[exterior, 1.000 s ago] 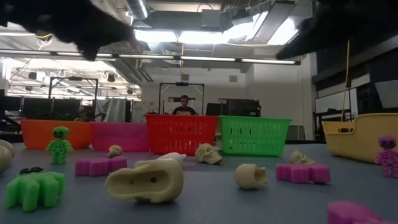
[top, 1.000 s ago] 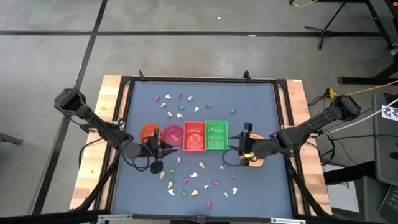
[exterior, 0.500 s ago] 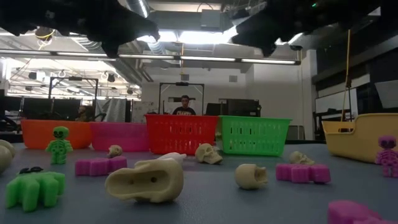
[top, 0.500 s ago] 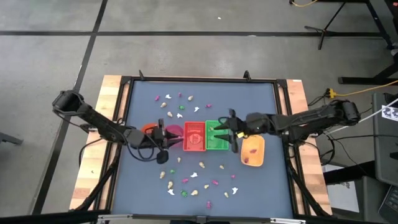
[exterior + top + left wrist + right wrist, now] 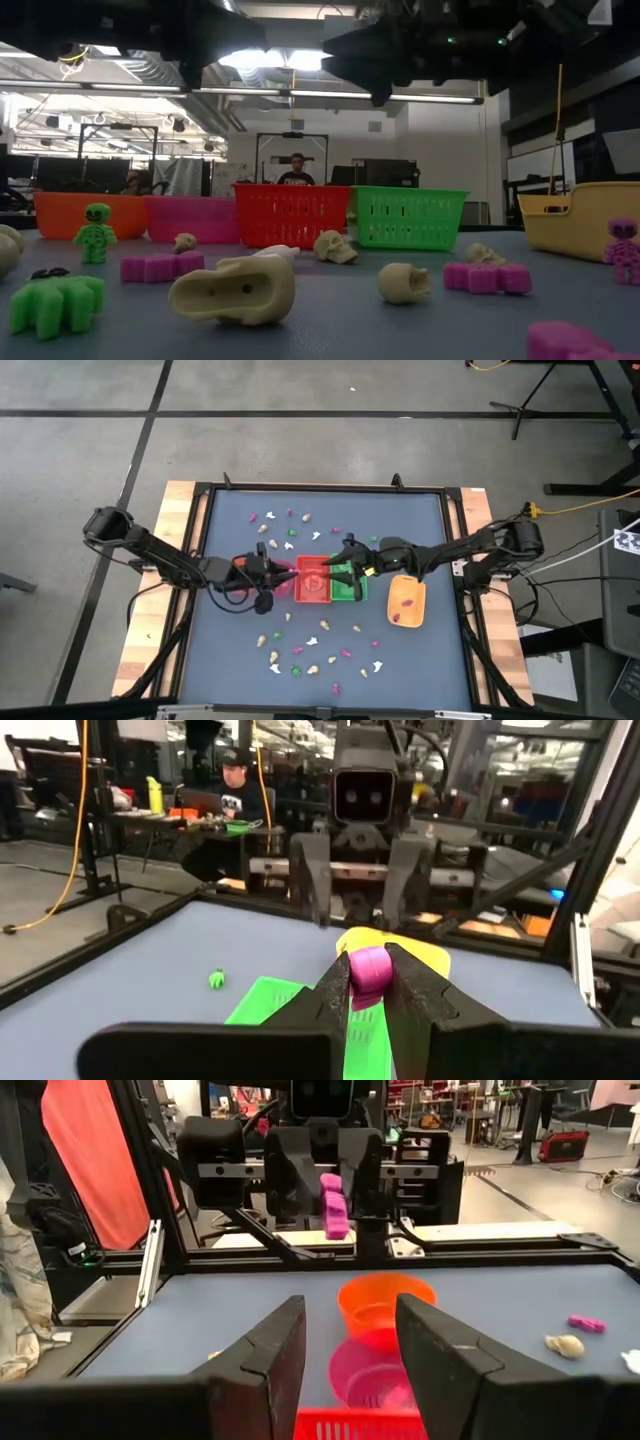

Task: Sort Halloween decoration
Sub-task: Put the pink skeleton toy into the yellow bin

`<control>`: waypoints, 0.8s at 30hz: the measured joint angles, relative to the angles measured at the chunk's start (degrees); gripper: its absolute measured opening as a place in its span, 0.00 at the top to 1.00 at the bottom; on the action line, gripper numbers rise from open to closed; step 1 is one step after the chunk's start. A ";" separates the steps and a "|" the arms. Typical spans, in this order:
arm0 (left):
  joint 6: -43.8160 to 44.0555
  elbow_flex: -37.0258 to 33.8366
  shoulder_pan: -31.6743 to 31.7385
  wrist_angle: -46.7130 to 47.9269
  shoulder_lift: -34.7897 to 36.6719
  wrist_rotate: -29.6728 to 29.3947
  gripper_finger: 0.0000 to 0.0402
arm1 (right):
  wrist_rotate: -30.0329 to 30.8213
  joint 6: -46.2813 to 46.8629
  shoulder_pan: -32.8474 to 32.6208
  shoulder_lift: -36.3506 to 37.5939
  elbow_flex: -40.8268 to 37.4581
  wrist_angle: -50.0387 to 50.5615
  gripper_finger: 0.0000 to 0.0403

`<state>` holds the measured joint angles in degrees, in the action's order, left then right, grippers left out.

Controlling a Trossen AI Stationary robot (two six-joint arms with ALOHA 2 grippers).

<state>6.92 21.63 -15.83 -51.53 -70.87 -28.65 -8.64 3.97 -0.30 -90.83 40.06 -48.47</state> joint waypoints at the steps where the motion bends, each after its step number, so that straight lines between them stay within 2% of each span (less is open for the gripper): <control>1: -0.01 -0.01 0.29 -0.25 0.00 0.35 0.93 | 0.00 -0.02 0.00 -0.76 0.82 -0.02 0.61; 10: 0.00 0.00 1.64 -0.73 0.00 3.43 0.93 | 0.00 -0.02 -0.02 -7.90 10.39 0.93 0.61; 13: -0.01 0.00 1.55 -0.57 0.00 3.52 0.93 | 0.00 -0.02 -0.02 -8.78 12.36 4.51 0.61; 16: -0.02 0.00 1.56 -0.52 0.00 3.52 0.93 | 0.00 -0.02 -0.04 -8.78 13.53 7.93 0.61; 24: -0.02 0.00 1.57 -0.58 0.00 3.48 0.93 | -0.12 -2.48 -0.13 -8.78 13.72 7.44 0.61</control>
<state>6.90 21.63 -14.26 -52.12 -70.87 -25.17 -8.76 1.49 -0.43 -99.61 53.78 -41.04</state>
